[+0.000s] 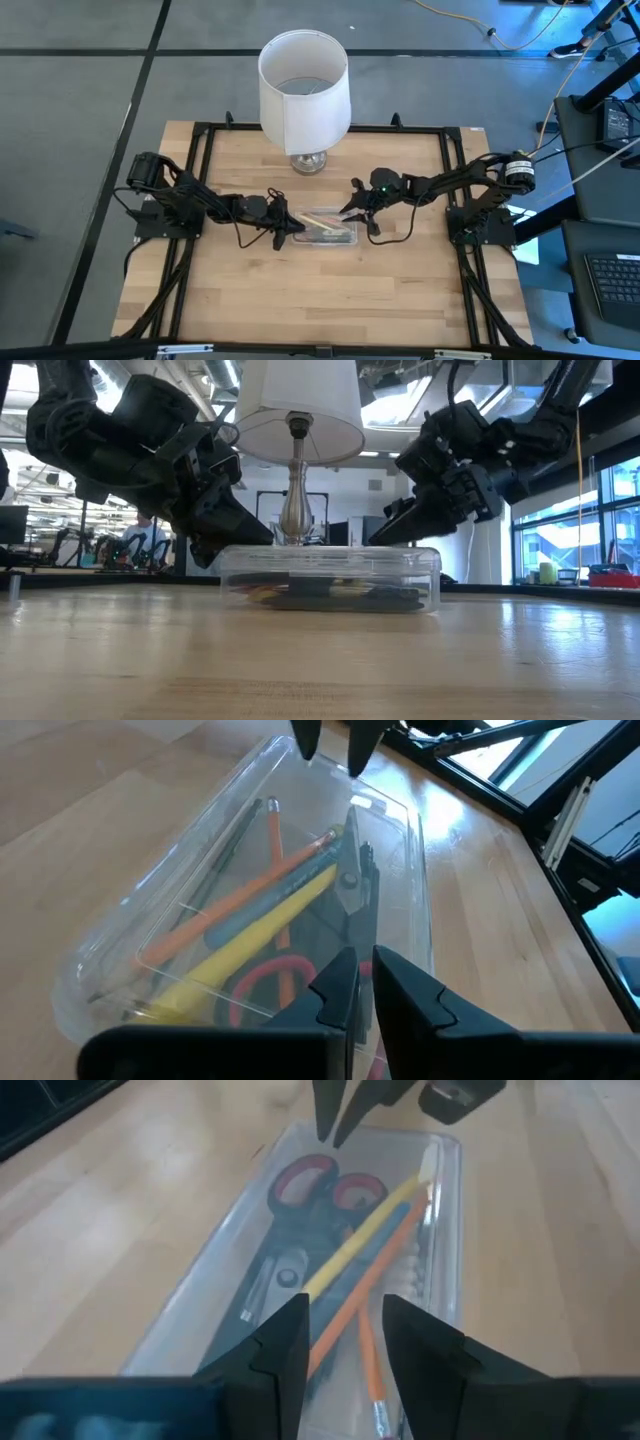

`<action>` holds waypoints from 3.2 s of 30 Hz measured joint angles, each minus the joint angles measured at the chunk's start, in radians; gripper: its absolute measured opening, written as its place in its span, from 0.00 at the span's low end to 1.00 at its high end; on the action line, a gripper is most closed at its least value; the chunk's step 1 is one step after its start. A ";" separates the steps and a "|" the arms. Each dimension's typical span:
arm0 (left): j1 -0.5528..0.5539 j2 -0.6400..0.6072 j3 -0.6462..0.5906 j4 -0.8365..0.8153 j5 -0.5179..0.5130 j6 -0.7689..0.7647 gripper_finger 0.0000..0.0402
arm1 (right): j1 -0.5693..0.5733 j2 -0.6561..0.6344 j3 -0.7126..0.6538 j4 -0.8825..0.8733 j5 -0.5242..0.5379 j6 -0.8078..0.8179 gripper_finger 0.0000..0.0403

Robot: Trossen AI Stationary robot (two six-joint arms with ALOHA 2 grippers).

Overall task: Pick & place school supplies into a supply box
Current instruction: Close the transparent supply box

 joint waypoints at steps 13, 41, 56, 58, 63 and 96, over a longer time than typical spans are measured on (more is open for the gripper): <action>0.010 -0.045 -0.003 0.039 0.069 0.102 0.08 | 0.016 -0.173 0.104 -0.288 0.024 -0.005 0.33; 0.018 -0.077 -0.001 0.053 0.087 0.263 0.09 | 0.066 -0.183 0.105 -0.329 0.040 -0.005 0.33; 0.018 -0.078 0.000 0.053 0.081 0.367 0.31 | 0.066 -0.183 0.105 -0.333 0.040 -0.006 0.33; 0.018 -0.078 0.000 0.053 0.077 0.367 0.36 | 0.066 -0.183 0.105 -0.333 0.040 -0.006 0.33; 0.019 -0.078 0.033 0.045 0.035 0.351 0.46 | 0.066 -0.183 0.105 -0.333 0.040 -0.006 0.33; 0.050 -0.060 0.348 -0.725 -0.010 0.341 0.45 | 0.066 -0.183 0.106 -0.357 0.040 -0.004 0.33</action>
